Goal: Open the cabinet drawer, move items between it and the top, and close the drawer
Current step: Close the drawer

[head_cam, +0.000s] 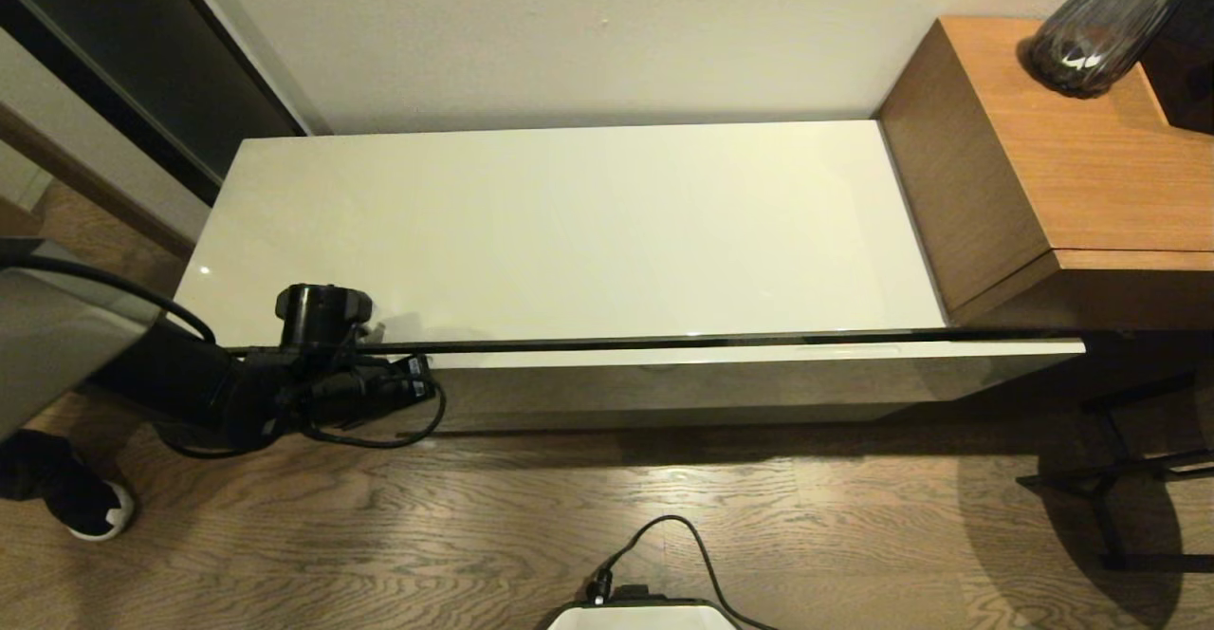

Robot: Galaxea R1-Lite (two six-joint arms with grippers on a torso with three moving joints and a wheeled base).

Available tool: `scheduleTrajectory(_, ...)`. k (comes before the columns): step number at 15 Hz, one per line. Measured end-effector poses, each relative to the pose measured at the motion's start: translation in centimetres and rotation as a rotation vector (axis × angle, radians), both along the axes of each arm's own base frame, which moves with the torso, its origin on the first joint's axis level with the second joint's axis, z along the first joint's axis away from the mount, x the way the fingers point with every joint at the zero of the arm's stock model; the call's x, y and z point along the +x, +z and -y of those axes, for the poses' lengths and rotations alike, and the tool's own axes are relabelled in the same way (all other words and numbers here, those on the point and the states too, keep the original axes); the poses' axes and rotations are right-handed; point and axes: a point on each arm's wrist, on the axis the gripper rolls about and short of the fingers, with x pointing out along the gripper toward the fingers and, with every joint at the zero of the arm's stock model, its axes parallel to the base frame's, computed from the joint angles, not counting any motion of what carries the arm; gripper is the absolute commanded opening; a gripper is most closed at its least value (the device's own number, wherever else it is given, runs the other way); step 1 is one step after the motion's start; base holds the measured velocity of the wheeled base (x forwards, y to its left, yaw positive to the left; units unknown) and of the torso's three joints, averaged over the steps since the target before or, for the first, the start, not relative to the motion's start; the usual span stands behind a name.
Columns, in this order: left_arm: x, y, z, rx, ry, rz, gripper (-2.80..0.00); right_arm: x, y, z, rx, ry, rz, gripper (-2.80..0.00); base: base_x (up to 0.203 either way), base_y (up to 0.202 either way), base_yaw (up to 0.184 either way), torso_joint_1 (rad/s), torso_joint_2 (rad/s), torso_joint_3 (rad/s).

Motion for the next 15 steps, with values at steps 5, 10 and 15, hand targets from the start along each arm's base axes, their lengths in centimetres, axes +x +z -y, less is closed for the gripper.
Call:
scheduleTrajectory(5,0.1,1.7,-0.4,0.003,0.009,0.007,-2.8,0.0,0.0,0.0,-0.001,0.0,0.0,-2.8,0.0,0.0,0.0,0.0,0.0,0.0)
scheduleTrajectory(10,-0.5,3.4,-0.6,0.014,0.019,0.011,-2.8,0.0,0.0,0.0,0.0,0.0,0.0,-2.8,0.0,0.0,0.0,0.0,0.0,0.0)
scheduleTrajectory(15,-5.7,7.4,-1.0,0.024,0.011,0.033,-2.8,0.0,0.0,0.0,0.0,0.0,0.0,-2.8,0.0,0.0,0.0,0.0,0.0,0.0)
